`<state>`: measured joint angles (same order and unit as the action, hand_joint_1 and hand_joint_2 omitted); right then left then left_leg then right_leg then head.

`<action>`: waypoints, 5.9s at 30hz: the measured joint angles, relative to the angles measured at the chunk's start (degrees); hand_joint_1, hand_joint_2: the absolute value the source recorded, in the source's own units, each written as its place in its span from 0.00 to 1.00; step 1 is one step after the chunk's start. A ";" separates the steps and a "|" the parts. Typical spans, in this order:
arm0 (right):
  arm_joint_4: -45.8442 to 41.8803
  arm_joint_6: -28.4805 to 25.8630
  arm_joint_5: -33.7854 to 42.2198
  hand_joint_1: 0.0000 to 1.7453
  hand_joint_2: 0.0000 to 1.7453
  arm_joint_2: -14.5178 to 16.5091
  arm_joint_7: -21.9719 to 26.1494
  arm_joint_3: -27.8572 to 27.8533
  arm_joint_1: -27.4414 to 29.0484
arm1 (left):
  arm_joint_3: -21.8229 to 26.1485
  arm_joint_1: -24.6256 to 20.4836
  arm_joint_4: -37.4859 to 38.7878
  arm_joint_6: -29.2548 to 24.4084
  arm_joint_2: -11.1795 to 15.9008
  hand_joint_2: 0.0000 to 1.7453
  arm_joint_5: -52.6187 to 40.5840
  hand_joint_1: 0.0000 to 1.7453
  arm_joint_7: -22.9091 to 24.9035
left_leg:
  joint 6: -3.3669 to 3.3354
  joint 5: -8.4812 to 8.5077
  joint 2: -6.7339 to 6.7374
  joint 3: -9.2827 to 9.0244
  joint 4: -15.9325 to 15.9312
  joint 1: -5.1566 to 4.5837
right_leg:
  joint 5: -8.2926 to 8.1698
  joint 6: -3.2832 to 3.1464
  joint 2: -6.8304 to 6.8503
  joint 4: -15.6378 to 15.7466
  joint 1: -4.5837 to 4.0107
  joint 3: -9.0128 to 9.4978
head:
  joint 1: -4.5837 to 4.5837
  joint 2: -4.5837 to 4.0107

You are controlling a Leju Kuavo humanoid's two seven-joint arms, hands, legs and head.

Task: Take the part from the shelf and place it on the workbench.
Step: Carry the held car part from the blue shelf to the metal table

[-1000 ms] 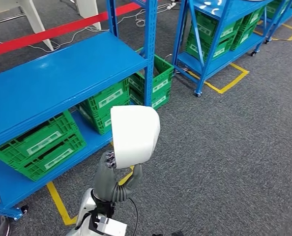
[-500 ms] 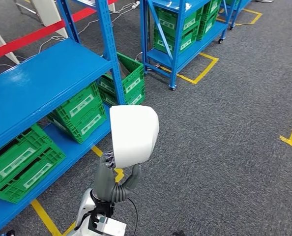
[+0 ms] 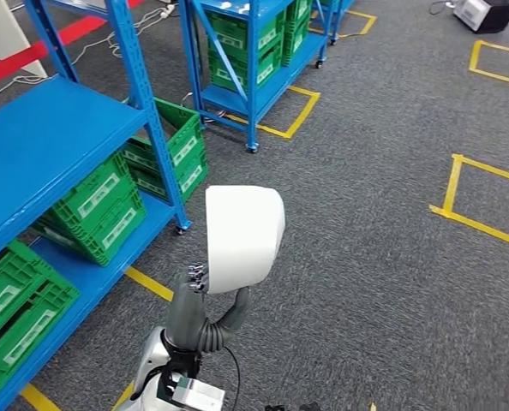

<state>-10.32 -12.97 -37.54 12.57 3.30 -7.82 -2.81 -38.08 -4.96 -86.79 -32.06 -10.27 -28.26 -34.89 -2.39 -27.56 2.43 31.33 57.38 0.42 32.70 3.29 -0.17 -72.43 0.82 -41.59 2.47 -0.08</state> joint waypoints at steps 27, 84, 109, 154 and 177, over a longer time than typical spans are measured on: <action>0.00 0.63 -0.02 0.00 0.00 0.04 0.58 -0.67 -0.18 | -0.09 -0.05 0.04 -0.15 -0.13 1.00 0.07 1.00 -0.16 | 0.13 0.64 -3.18 -0.01 -0.53 0.03 | -1.77 -0.81 -1.43 6.75 -0.29 2.80 | -0.28 0.01; -0.01 -1.43 -1.60 0.00 0.00 -0.13 -1.23 -2.03 -0.15 | -0.98 -1.32 3.43 2.31 -0.31 1.00 8.63 1.00 -2.16 | 0.95 -0.33 -6.95 0.25 1.05 -0.31 | -6.63 -2.46 -6.41 14.91 -0.28 7.81 | -0.82 0.01; -0.02 -1.85 -2.54 0.00 0.00 -0.31 -1.97 -2.38 -0.10 | -0.78 -1.29 3.44 1.05 -0.42 1.00 8.79 1.00 -2.22 | 2.26 -7.48 -1.94 7.03 16.69 -0.21 | -5.91 -3.53 -2.85 14.98 -0.61 8.64 | -0.67 0.01; -0.04 -2.13 -3.43 0.00 0.00 -0.32 -2.46 -2.79 0.09 | -0.39 -0.99 3.29 2.73 -0.66 1.00 12.22 1.00 -2.68 | -0.57 -2.01 -2.43 -4.51 -2.56 -0.71 | 1.88 -0.76 -0.43 -0.31 -0.41 1.81 | 0.29 0.01; 0.25 -1.33 -3.99 0.00 0.00 -0.17 -2.40 -3.27 0.79 | -0.10 -0.58 3.21 3.08 -0.26 1.00 12.69 1.00 -2.77 | 0.71 6.33 -3.02 9.79 3.31 -1.65 | 3.29 -2.45 -1.79 15.23 -0.41 17.64 | -0.64 -0.01</action>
<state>-10.07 -14.29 -41.54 12.40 0.90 -11.09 -2.02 -38.18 -5.53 -83.59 -28.98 -10.53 -15.57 -37.66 -1.68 -21.23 -0.60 41.12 60.69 -1.23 35.99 0.84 -1.95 -57.20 0.42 -23.95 1.83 -0.09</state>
